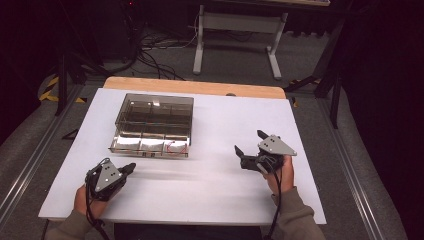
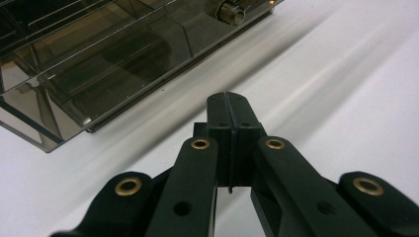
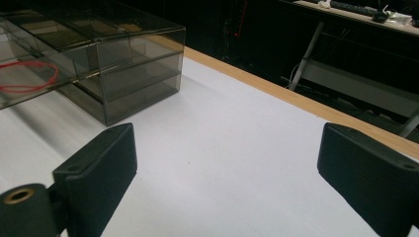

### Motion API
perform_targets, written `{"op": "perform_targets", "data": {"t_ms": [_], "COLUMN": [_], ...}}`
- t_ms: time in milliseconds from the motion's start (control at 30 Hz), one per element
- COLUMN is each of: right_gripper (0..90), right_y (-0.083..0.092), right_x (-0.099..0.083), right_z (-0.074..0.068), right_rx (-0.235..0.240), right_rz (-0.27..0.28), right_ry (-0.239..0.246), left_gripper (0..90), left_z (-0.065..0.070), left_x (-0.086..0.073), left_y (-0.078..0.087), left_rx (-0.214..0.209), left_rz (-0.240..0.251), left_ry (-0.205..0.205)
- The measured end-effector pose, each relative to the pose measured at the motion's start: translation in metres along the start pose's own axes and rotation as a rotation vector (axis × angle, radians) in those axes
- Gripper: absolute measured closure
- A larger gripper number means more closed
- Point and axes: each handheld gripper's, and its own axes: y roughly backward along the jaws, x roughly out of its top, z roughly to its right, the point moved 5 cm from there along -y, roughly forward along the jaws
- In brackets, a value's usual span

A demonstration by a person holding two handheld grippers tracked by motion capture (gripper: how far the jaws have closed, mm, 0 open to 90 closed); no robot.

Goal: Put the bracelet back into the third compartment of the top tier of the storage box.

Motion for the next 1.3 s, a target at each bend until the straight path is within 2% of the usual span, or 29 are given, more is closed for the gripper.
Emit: {"op": "perform_targets", "data": {"t_ms": [367,433,467,500,600,633,700,967,1067,1233,1300], "right_gripper": [9.0,9.0,9.0,9.0,9.1,10.5,16.1,12.4,12.3,11.1,10.9], "right_y": [0.010,0.011,0.013,0.014,0.017,0.020,0.023,0.029,0.031,0.035,0.036], "right_x": [-0.016,-0.017,-0.020,-0.022,-0.025,-0.028,-0.030,-0.043,-0.047,-0.055,-0.058], "right_z": [-0.002,-0.003,-0.003,-0.002,-0.002,-0.001,-0.002,-0.001,-0.001,-0.007,-0.010], "right_rx": [0.012,0.016,0.021,0.022,0.031,0.020,0.047,0.053,0.048,0.036,0.046], "right_rz": [0.010,0.012,0.012,0.011,0.016,0.013,0.008,-0.026,-0.034,-0.039,-0.042], "right_ry": [0.010,0.009,0.014,0.015,0.009,0.015,0.020,0.022,0.021,0.038,0.041], "left_gripper": [89.5,89.5,89.5,89.5,89.5,89.5,89.5,89.5,89.5,89.5,89.5], "left_z": [-0.001,-0.001,-0.001,-0.002,-0.001,-0.002,-0.002,-0.001,-0.002,-0.003,-0.004], "left_x": [0.000,0.000,-0.001,0.000,0.000,0.001,0.001,0.001,0.001,0.001,0.002], "left_y": [0.000,0.000,0.001,0.001,0.002,0.003,0.003,0.003,0.003,0.002,0.001], "left_rx": [-0.001,-0.005,-0.009,0.002,-0.005,0.010,0.007,0.004,0.006,0.012,0.008], "left_rz": [0.000,0.002,0.005,0.007,0.008,0.011,0.012,0.019,0.011,0.012,0.012], "left_ry": [-0.003,0.001,0.017,0.014,0.019,0.011,0.008,0.025,0.009,0.006,0.005]}}
